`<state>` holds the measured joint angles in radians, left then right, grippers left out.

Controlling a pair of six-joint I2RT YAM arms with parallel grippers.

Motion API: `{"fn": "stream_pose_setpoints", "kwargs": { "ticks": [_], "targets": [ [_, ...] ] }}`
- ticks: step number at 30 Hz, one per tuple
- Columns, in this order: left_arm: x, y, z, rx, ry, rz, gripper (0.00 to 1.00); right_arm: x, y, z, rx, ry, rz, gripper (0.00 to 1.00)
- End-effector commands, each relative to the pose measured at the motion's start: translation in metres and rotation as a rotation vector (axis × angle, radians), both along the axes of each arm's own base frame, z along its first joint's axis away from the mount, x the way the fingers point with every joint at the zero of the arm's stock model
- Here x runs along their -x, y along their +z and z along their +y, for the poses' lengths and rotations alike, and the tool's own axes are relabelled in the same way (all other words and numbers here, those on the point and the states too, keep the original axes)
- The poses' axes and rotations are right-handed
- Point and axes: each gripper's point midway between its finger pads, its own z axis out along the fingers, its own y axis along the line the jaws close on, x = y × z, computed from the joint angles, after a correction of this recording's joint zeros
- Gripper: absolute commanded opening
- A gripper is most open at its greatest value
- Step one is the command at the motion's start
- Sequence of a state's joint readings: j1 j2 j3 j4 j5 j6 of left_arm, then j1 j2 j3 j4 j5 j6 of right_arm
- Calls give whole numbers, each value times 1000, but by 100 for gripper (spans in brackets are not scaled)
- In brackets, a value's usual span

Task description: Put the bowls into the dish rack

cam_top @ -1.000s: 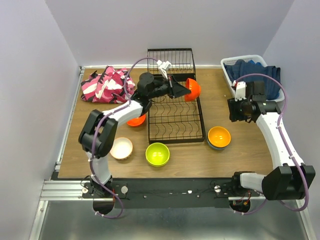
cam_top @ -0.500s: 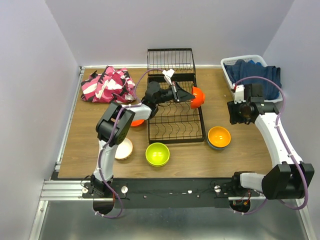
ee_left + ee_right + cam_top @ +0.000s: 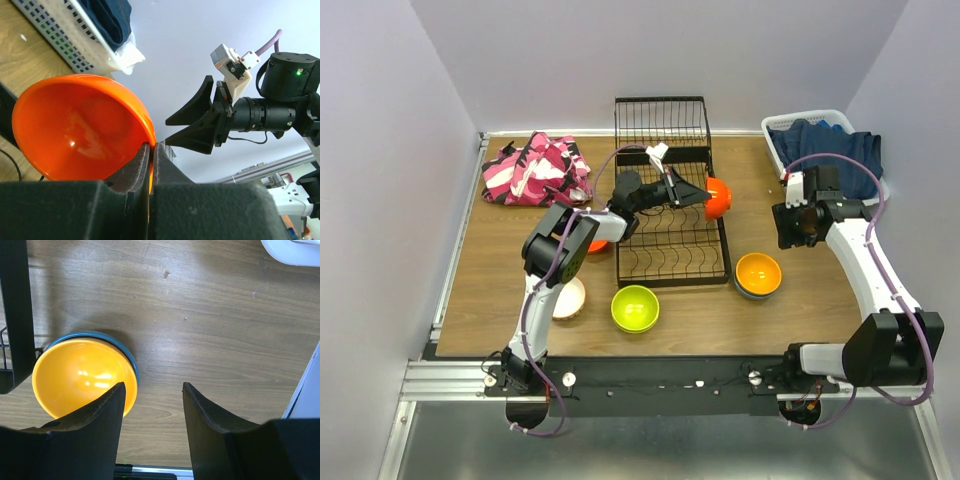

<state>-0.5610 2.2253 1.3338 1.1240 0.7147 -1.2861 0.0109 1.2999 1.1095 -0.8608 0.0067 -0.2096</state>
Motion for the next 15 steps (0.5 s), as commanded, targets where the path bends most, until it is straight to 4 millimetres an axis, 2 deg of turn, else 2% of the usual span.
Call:
{"fn": "stream_pose_setpoints", "kwargs": {
  "ticks": [1, 6, 15],
  "targets": [
    [-2, 1, 1, 21, 51, -1, 0, -10, 7, -4, 10, -15, -22, 58],
    [-10, -18, 1, -24, 84, 65, 0, -12, 6, -3, 6, -13, -20, 58],
    [-11, -37, 1, -59, 89, 117, 0, -10, 3, -3, 3, -13, -23, 58]
  ]
}}
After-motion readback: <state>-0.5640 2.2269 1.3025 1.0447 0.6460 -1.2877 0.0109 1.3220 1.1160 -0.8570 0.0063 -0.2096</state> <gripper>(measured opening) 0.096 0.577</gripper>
